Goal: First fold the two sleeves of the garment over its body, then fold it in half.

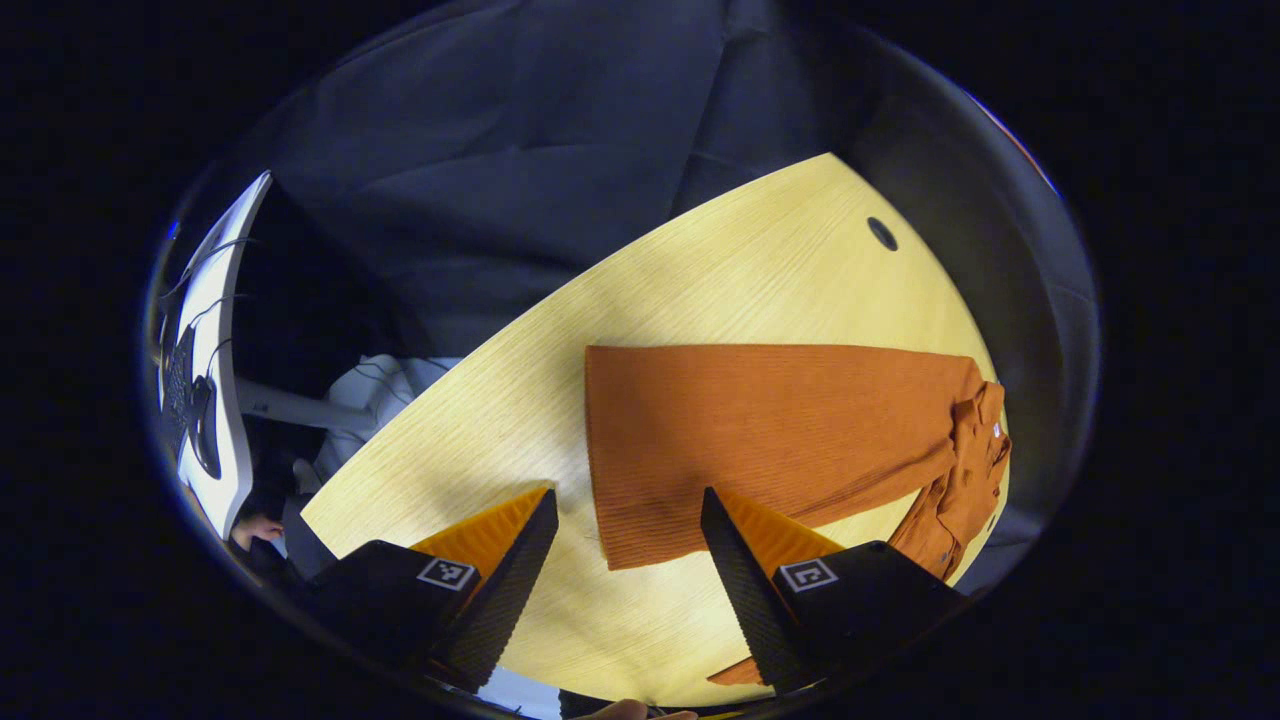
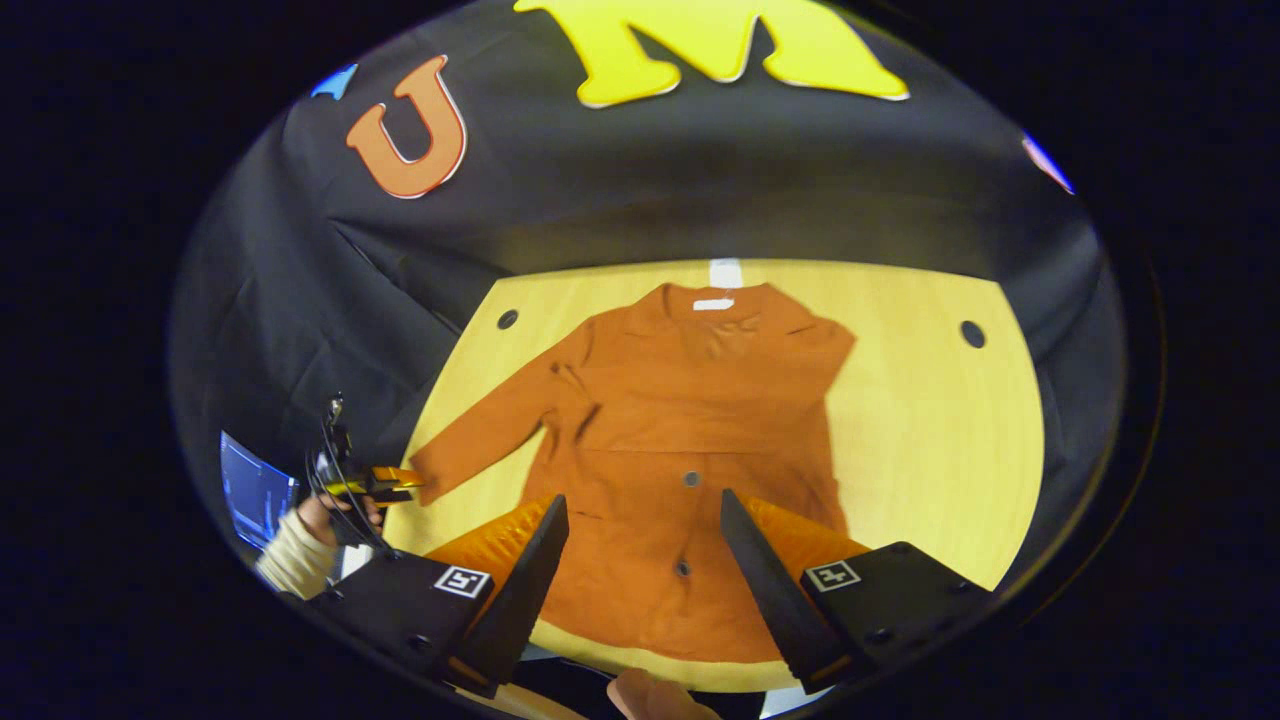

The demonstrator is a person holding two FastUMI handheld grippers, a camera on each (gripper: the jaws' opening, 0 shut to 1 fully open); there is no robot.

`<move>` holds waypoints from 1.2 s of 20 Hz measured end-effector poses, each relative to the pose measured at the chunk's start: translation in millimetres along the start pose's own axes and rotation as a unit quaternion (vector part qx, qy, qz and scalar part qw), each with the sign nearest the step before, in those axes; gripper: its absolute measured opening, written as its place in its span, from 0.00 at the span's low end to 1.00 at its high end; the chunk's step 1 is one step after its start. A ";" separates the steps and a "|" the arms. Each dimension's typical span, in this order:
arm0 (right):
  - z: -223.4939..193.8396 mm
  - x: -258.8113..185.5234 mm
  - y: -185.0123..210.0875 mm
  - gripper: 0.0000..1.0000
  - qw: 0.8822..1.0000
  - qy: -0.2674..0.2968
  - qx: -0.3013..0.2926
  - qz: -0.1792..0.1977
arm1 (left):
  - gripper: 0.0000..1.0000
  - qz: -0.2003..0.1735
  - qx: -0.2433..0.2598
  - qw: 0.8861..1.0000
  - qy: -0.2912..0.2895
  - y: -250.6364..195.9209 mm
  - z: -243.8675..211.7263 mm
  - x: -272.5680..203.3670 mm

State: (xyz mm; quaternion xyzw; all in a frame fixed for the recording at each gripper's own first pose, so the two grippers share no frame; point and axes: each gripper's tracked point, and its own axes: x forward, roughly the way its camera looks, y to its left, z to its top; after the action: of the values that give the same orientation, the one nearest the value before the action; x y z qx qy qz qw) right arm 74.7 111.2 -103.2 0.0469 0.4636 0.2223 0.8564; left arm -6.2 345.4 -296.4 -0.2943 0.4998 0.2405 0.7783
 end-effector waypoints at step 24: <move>-167.5 -283.2 -174.5 0.98 0.935 -0.170 0.235 -0.202 | 0.14 0.023 -0.023 0.992 0.118 -4.7 13.9 19.6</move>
State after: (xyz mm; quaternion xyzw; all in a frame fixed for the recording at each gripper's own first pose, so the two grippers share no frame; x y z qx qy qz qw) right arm -136.5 -186.5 -28.9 0.1893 0.3498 -0.0820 0.9138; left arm 13.4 353.4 -308.8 -0.3269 0.5893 0.2330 0.7011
